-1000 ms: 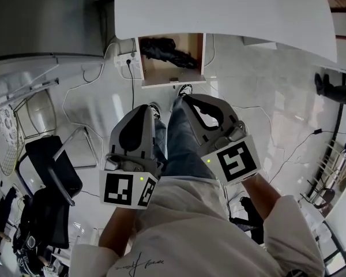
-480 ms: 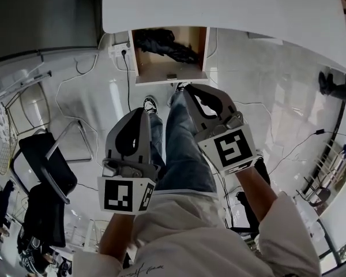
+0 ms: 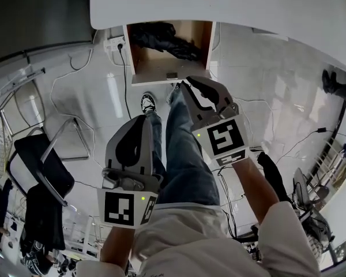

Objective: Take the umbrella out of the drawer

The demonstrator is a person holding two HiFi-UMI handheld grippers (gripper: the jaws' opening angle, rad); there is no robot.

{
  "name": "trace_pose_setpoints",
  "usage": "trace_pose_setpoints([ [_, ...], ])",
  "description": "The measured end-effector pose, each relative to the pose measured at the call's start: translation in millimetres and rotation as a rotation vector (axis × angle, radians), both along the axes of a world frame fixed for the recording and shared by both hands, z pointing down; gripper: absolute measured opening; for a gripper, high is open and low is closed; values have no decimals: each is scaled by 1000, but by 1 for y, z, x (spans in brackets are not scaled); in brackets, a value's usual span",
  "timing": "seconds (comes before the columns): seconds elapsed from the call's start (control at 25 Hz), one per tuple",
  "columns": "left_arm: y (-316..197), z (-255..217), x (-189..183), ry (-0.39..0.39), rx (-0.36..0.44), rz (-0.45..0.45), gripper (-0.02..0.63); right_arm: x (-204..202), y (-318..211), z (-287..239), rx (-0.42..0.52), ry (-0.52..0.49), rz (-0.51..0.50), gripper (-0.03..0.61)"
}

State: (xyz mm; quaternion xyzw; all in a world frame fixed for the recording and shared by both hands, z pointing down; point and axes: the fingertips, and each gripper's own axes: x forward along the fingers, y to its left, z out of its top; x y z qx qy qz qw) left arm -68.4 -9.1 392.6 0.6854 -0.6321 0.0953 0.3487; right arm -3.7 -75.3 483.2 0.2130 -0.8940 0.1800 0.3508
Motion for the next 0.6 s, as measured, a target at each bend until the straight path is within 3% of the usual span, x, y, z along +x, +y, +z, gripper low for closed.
trace_pose_setpoints([
  [0.6,-6,48,0,9,-36,-37,12,-25,-28,113,2,127,-66,80],
])
